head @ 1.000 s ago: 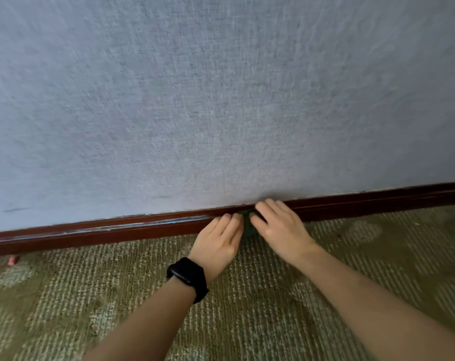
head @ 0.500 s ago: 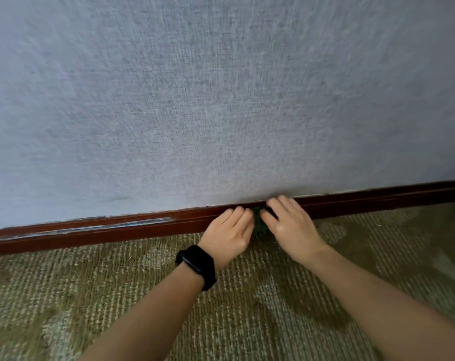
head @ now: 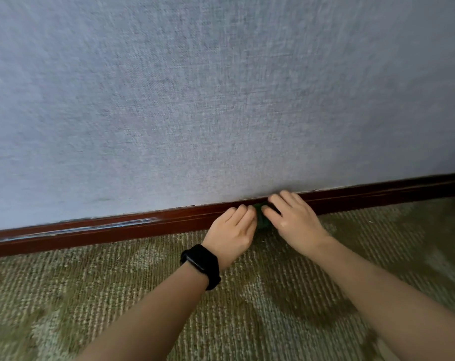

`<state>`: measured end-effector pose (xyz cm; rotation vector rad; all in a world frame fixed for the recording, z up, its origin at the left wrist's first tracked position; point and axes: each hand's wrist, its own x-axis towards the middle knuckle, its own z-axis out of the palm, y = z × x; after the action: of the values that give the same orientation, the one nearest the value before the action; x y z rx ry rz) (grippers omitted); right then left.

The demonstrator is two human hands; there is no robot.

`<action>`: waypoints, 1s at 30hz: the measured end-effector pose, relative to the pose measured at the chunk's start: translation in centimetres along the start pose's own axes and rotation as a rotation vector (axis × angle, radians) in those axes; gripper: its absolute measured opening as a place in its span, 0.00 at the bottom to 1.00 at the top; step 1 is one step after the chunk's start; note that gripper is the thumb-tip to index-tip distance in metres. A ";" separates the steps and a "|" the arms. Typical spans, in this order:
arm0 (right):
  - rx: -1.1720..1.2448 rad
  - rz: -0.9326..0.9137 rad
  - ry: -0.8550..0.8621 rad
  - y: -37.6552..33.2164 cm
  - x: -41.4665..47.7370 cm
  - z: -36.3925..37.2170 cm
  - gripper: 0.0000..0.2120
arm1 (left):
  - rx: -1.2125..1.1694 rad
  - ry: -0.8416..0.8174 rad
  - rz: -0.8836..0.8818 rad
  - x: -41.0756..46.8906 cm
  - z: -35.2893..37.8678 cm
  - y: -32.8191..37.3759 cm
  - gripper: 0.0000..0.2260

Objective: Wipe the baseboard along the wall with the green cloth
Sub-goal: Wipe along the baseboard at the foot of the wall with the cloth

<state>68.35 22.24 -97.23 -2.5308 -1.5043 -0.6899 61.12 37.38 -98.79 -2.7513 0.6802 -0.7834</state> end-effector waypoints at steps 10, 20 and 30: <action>0.007 0.058 0.033 -2.2 0.8 1.1 0.04 | 0.025 -0.059 0.059 -1.2 -0.7 -1.8 0.16; -0.012 0.024 -0.012 -2.7 1.3 0.6 0.17 | 0.010 -0.047 -0.007 -2.1 -1.0 -1.5 0.14; -0.010 0.131 -0.072 0.5 -1.2 -0.1 0.15 | -0.039 -0.008 0.008 1.9 0.1 0.7 0.14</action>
<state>68.24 20.98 -97.56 -2.6595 -1.3430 -0.5947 62.36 35.84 -98.20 -2.7833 0.7117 -0.7651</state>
